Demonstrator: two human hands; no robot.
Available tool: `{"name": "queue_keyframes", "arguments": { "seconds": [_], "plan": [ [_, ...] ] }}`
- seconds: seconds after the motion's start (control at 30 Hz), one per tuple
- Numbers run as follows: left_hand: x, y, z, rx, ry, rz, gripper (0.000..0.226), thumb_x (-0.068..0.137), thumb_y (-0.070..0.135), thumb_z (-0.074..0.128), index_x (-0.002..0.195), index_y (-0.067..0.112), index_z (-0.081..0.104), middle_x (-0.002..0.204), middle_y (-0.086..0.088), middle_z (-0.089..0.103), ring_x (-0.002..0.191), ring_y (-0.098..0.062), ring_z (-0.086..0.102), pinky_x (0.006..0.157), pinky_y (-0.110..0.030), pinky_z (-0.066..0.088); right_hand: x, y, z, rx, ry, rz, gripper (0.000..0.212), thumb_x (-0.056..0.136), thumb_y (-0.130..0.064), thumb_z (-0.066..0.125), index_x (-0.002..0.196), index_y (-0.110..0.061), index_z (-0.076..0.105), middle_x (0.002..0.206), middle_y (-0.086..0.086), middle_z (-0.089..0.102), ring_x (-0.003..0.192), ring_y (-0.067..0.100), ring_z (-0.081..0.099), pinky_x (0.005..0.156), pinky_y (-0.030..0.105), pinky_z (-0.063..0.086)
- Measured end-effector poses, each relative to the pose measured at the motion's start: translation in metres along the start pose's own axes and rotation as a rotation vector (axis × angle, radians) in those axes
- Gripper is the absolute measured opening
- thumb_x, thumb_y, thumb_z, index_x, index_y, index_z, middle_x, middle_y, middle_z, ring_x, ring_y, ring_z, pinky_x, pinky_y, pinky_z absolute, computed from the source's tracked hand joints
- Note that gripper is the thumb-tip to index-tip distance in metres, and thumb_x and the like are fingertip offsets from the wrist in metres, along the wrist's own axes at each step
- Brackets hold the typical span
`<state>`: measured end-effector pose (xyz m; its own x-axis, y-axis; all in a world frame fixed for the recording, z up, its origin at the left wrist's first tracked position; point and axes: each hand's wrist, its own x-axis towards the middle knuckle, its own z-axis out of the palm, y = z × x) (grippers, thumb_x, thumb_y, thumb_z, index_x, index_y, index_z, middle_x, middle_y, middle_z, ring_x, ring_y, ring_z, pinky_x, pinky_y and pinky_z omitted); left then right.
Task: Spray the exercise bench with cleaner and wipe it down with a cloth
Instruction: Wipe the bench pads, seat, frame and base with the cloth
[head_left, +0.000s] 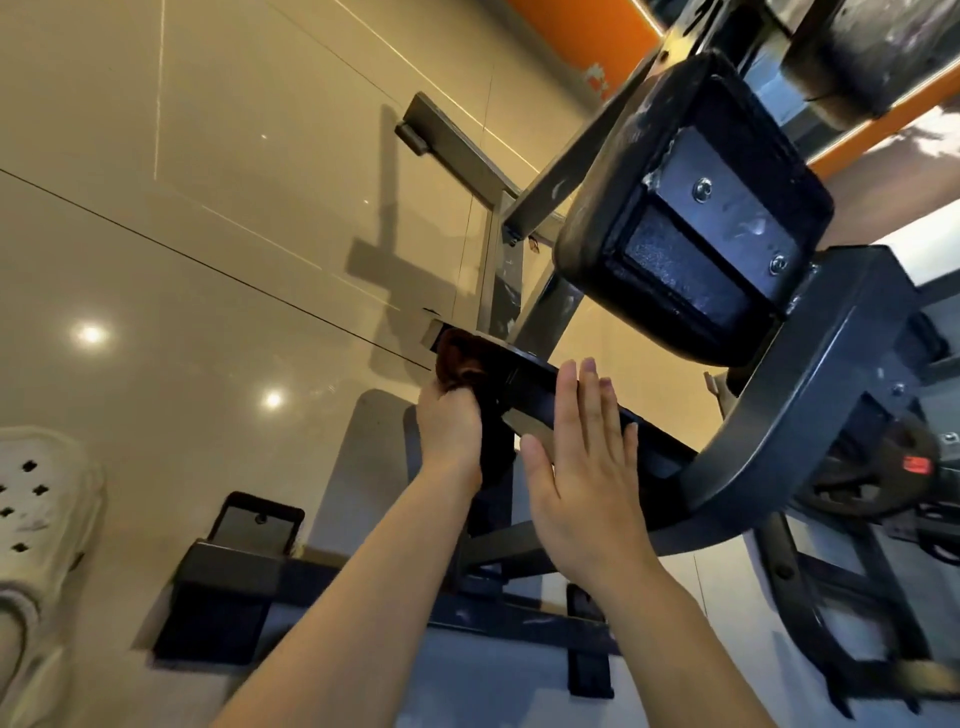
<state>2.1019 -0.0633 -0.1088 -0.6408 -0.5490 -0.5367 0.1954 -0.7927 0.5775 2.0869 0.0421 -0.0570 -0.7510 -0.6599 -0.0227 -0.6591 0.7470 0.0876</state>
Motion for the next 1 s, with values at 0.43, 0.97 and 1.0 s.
{"name": "queue_keyframes", "arguments": {
  "seconds": [0.43,0.97,1.0],
  "plan": [
    [-0.017,-0.030,-0.033,0.346,-0.236,0.553,0.032,0.097,0.013,0.051,0.121,0.032,0.059,0.126,0.017,0.061,0.125,-0.002,0.050,0.111,-0.039,0.039,-0.001,0.003,0.001,0.153,0.016,-0.071,0.071,0.097,-0.042,0.029,0.140,-0.046,-0.027,0.147,-0.028,-0.035,0.138,-0.006,-0.032,0.116,0.026,-0.017],
    [0.020,-0.099,0.003,0.952,0.148,1.453,0.035,0.100,0.012,0.047,0.135,0.008,0.049,0.142,-0.013,0.043,0.138,-0.030,0.030,0.115,-0.052,0.027,-0.033,0.144,-0.022,-0.391,0.539,-0.303,0.048,0.101,-0.031,0.042,0.143,-0.009,0.046,0.155,0.013,0.034,0.146,0.028,0.023,0.120,0.054,0.006],
    [0.029,-0.102,0.003,1.000,0.199,1.515,0.034,0.099,0.009,0.050,0.133,0.009,0.050,0.140,-0.011,0.042,0.136,-0.030,0.032,0.116,-0.051,0.026,-0.033,0.152,-0.018,-0.394,0.539,-0.341,0.047,0.102,-0.031,0.040,0.144,-0.010,0.046,0.155,0.013,0.032,0.147,0.028,0.021,0.120,0.053,0.008]
  ]
}}
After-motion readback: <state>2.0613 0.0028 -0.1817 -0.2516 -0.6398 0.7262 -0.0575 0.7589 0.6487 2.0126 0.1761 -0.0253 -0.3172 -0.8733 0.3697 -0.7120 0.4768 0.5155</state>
